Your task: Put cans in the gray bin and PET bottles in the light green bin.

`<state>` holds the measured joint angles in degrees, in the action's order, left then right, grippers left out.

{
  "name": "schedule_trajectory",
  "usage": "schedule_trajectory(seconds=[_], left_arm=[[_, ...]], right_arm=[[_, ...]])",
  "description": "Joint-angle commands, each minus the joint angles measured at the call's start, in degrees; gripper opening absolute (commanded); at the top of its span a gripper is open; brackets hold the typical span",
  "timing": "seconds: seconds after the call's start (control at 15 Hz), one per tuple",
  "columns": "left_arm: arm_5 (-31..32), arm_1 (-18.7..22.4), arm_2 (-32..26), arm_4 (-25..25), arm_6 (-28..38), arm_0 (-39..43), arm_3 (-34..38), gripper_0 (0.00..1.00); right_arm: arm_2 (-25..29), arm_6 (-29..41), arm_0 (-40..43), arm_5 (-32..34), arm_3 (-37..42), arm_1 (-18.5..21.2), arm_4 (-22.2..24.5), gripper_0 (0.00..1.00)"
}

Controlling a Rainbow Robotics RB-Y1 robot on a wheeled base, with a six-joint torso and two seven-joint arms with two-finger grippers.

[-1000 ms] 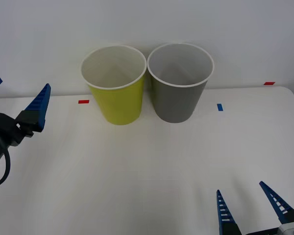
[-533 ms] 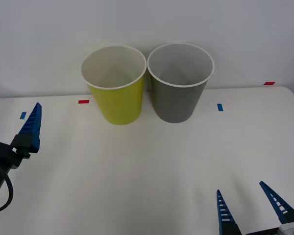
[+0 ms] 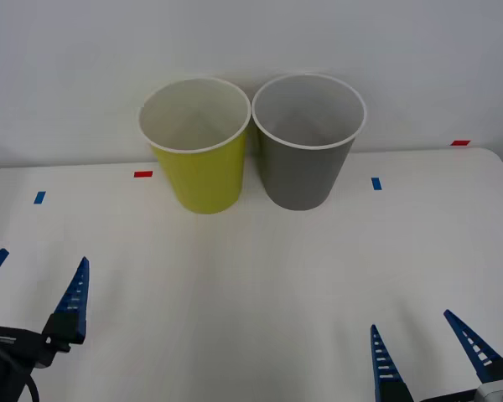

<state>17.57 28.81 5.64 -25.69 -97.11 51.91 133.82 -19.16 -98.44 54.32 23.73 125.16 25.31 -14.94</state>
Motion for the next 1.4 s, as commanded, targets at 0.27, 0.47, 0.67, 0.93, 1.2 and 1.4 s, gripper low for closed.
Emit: schedule_trajectory(seconds=[0.27, 0.47, 0.67, 0.93, 1.2, 1.4], left_arm=[[5.54, 0.10, 3.15, 1.70, 0.52, 9.44, -2.34, 1.00], [14.68, -0.07, 5.52, 6.01, 1.31, 10.49, -8.84, 1.00], [15.03, -0.43, 5.61, 6.62, 2.36, 13.83, -9.37, 1.00], [15.03, 0.10, 6.40, 7.33, 2.72, 16.20, -9.37, 1.00], [14.94, 0.10, 6.49, 7.41, 2.72, 16.11, -9.37, 1.00], [14.94, 0.10, 6.49, 7.41, 2.72, 16.11, -9.37, 1.00]], right_arm=[[0.00, 0.00, 0.00, 0.00, 0.00, 0.00, 0.00, 1.00], [0.00, 0.00, 0.00, 0.00, 0.00, 0.00, 0.00, 1.00], [0.00, 0.00, 0.00, 0.00, 0.00, 0.00, 0.00, 1.00], [0.00, 0.00, 0.00, 0.00, 0.00, 0.00, 0.00, 1.00], [0.00, 0.00, 0.00, 0.00, 0.00, 0.00, 0.00, 1.00], [0.00, 0.00, 0.00, 0.00, 0.00, 0.00, 0.00, 1.00]])
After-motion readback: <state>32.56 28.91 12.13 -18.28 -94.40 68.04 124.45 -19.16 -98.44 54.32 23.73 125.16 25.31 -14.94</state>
